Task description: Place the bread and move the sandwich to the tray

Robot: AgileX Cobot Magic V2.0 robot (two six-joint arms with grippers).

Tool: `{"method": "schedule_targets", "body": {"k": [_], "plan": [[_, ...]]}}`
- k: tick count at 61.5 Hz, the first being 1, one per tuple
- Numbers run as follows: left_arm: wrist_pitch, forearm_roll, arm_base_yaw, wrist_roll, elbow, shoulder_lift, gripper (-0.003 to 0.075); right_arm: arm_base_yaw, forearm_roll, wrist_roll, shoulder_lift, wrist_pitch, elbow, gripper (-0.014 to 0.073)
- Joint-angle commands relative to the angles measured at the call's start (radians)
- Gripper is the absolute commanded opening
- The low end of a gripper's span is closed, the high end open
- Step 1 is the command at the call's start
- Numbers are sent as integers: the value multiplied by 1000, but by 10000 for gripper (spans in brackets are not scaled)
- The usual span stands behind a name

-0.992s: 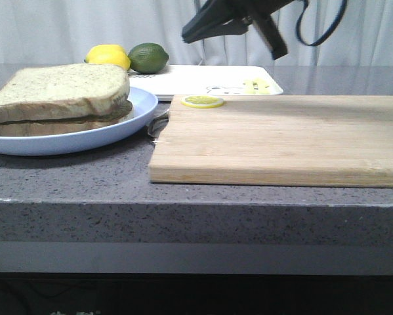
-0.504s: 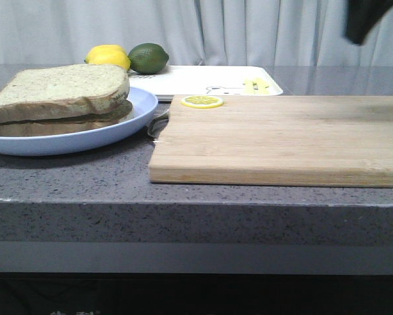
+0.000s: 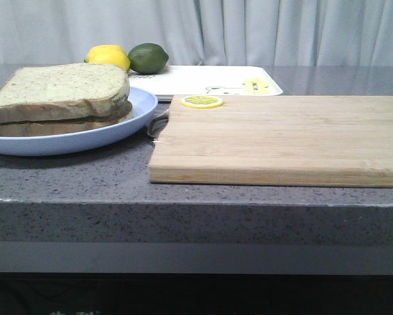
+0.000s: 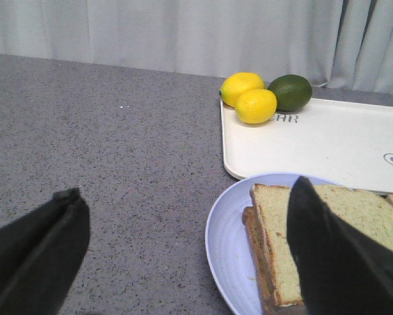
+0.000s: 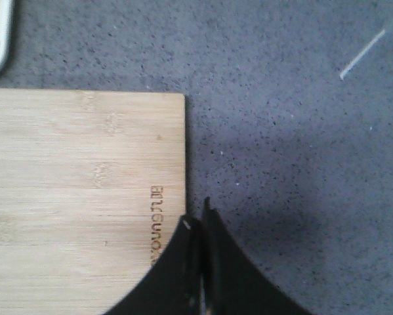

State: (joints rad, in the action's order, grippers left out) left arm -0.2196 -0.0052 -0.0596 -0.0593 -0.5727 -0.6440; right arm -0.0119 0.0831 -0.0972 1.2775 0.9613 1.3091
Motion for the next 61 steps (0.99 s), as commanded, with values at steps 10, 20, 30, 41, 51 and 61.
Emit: {"method": "schedule_targets", "body": {"k": [10, 20, 30, 41, 51, 61], "plan": [[77, -6, 1, -5, -39, -7, 601, -2, -24, 3, -377, -460, -445, -61], [77, -6, 1, -5, -39, -7, 601, -2, -25, 3, -616, -668, -747, -61], [77, -6, 1, -5, -39, -7, 601, -2, -32, 3, -838, -724, -906, -61], [77, -6, 1, -5, -39, -7, 601, -2, -32, 3, -1010, -726, -971, -61], [68, -27, 1, -5, -39, -7, 601, -2, -32, 3, -1024, -745, -980, -61], [-67, -66, 1, -5, -78, -73, 601, -2, -32, 3, -1023, -748, -980, -61]]}}
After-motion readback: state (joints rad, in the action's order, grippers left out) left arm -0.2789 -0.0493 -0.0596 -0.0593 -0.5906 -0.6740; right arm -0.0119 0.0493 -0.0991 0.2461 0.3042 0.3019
